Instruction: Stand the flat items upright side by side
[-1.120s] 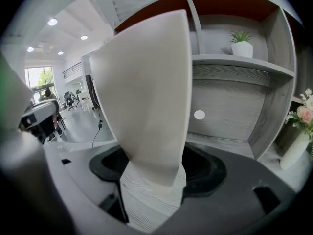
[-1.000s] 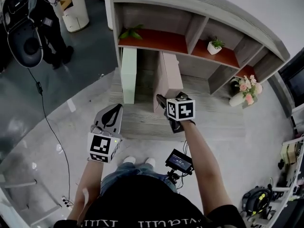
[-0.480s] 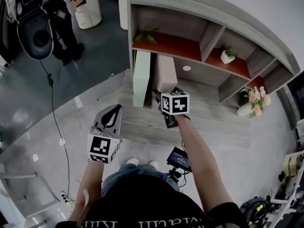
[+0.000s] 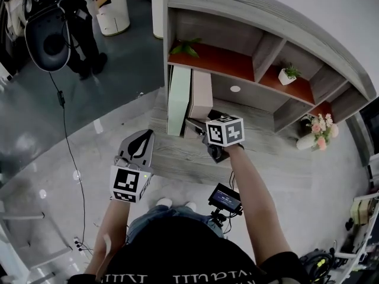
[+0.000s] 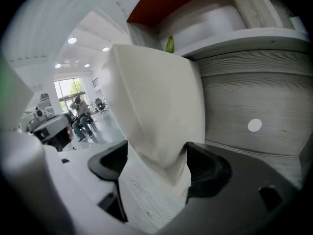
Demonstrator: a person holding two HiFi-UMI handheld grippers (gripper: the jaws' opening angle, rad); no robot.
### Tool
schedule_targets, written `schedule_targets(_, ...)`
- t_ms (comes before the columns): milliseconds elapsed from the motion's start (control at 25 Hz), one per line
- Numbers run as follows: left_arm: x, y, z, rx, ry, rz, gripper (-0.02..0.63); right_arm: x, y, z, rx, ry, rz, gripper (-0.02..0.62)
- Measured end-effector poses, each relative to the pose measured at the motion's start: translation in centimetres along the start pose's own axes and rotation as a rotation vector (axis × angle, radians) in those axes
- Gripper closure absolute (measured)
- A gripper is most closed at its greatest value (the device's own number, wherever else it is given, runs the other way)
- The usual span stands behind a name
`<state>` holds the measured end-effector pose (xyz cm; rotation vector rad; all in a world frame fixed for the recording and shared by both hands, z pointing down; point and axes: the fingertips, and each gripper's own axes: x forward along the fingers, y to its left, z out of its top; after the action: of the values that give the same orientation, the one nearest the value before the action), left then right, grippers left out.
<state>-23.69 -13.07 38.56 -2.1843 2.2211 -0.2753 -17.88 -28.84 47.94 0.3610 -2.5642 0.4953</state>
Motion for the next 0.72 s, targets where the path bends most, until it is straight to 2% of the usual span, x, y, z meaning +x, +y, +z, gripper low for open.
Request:
schedule_targets(120, 0.2, 0.1, -0.2, 0.004, 0.004, 0.001, 0.594, -0.3, 0.1, -1.3, -0.079, 0.086, 0.029, 0.228)
schedule_targets(240, 0.2, 0.5, -0.3, 0.001, 0.005, 0.012, 0.594, 0.3, -1.3, -4.2, -0.184, 0.226, -0.032, 0.229)
schedule_targets(280, 0.3, 0.7, -0.3, 0.001, 0.005, 0.016, 0.594, 0.6, -1.8, -5.0, -0.206, 0.259, -0.056, 0.254)
schedule_targets(320, 0.3, 0.8, -0.4, 0.002, 0.006, 0.021, 0.594, 0.9, -2.1, -5.5, -0.219, 0.27, -0.07, 0.374)
schedule_targets(480, 0.4, 1.2, -0.2, 0.003, 0.005, 0.031, 0.594, 2.2, -1.6, -5.2, -0.197, 0.223, -0.065, 0.383)
schedule_targets(720, 0.7, 1.7, 0.1, -0.003, 0.003, 0.035, 0.594, 3.7, -0.8, -4.5, -0.171, 0.226, -0.047, 0.37)
